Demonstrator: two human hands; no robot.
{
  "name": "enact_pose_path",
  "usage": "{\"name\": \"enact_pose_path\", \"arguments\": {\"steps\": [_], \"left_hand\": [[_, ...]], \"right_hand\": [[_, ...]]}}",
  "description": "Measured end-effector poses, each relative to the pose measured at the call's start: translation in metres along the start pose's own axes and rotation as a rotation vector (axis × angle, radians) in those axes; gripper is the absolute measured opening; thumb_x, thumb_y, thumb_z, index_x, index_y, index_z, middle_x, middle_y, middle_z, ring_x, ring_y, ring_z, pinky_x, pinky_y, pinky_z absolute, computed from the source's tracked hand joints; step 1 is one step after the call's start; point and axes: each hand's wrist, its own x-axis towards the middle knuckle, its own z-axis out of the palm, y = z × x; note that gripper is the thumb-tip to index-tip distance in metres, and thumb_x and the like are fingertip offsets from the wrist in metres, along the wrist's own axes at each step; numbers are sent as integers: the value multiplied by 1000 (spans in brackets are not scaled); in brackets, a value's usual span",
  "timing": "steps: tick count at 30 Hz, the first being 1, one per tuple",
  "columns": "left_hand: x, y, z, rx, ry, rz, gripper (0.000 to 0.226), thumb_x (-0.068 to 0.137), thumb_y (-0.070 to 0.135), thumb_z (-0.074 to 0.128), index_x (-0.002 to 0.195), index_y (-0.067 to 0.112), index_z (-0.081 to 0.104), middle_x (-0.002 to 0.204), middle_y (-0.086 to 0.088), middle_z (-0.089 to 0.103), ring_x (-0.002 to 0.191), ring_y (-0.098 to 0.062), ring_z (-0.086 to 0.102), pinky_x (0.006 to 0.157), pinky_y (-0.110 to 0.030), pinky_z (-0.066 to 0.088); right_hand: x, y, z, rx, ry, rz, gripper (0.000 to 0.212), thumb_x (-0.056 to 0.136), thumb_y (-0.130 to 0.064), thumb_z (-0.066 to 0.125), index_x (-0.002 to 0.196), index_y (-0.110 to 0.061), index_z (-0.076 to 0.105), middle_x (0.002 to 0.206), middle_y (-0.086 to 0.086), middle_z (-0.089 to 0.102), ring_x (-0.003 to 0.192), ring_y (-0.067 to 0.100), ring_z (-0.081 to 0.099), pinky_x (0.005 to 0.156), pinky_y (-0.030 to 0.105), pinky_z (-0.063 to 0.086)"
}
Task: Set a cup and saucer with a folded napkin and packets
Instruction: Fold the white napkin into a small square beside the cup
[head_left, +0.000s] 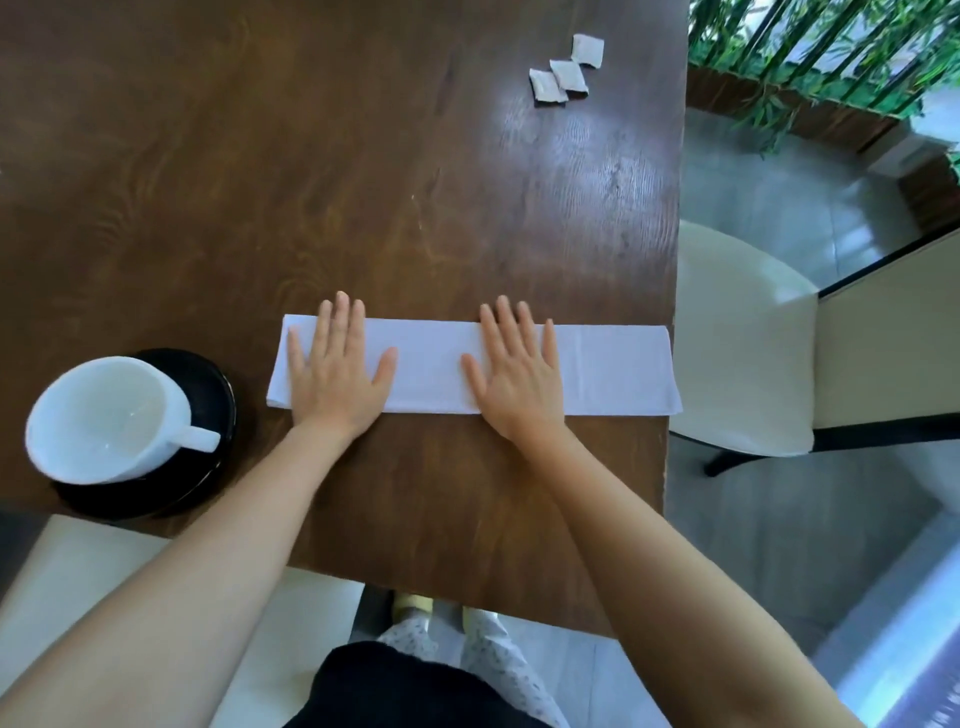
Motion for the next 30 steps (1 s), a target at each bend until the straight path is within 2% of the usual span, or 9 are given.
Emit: {"name": "enact_pose_path", "arguments": {"steps": [3, 7, 16, 19, 21, 23, 25, 30], "left_hand": [[-4, -15, -4, -14, 12, 13, 72, 92, 52, 25, 148, 9, 10, 158, -8, 7, 146, -21, 2, 118, -42, 2], [-4, -12, -5, -8, 18, 12, 72, 92, 52, 25, 148, 9, 9, 158, -9, 7, 146, -21, 2, 118, -40, 2], [-3, -13, -7, 25, -6, 17, 73, 92, 56, 18, 148, 9, 8, 158, -9, 5, 146, -22, 0, 117, -39, -1], [3, -15, -9, 18, -50, 26, 73, 92, 54, 22, 148, 10, 5, 158, -8, 1, 146, -21, -4, 116, -38, -4], [13, -18, -10, 10, -91, 47, 73, 93, 54, 21, 148, 10, 2, 158, -8, -3, 145, -19, -8, 116, -37, -7], [25, -19, -12, 11, -133, 89, 73, 93, 54, 20, 148, 11, -1, 158, -6, -8, 145, -17, -12, 116, -37, -8], [38, -19, -15, 21, -173, 153, 73, 93, 55, 20, 148, 13, -4, 158, -4, -12, 144, -14, -15, 116, -35, -9], [73, -7, -28, 53, -267, 325, 72, 94, 51, 23, 148, 13, -6, 157, -3, -14, 143, -13, -17, 117, -35, -9]], "right_hand": [[-11, 41, -6, -14, 19, 115, 64, 93, -54, 21, 149, -23, 14, 159, 0, 12, 147, 21, 4, 120, 45, 2], [-25, 97, -19, -29, 38, 221, 63, 94, -51, 25, 149, -22, 14, 159, 3, 10, 147, 22, 4, 121, 44, 3], [-26, 114, -23, -37, 7, 196, 64, 94, -51, 19, 149, -19, 10, 160, 3, 6, 147, 19, 0, 120, 40, -3], [-21, 126, -35, 23, 28, 139, 52, 98, -38, 31, 146, -20, 25, 157, 1, 20, 146, 21, 14, 119, 41, 11], [-19, 139, -47, 36, 36, 114, 44, 95, -23, 42, 138, -15, 41, 150, 7, 35, 138, 28, 30, 112, 43, 26], [-19, 152, -60, 28, 41, 167, 33, 91, -13, 48, 123, -8, 54, 134, 17, 49, 121, 36, 43, 99, 43, 36], [-24, 161, -70, 67, 4, 234, 24, 89, -11, 52, 111, -4, 57, 118, 22, 53, 111, 38, 46, 92, 41, 38], [-49, 170, -74, 234, -198, 330, 17, 88, -11, 55, 103, -2, 57, 109, 18, 60, 102, 33, 54, 75, 31, 35]]}}
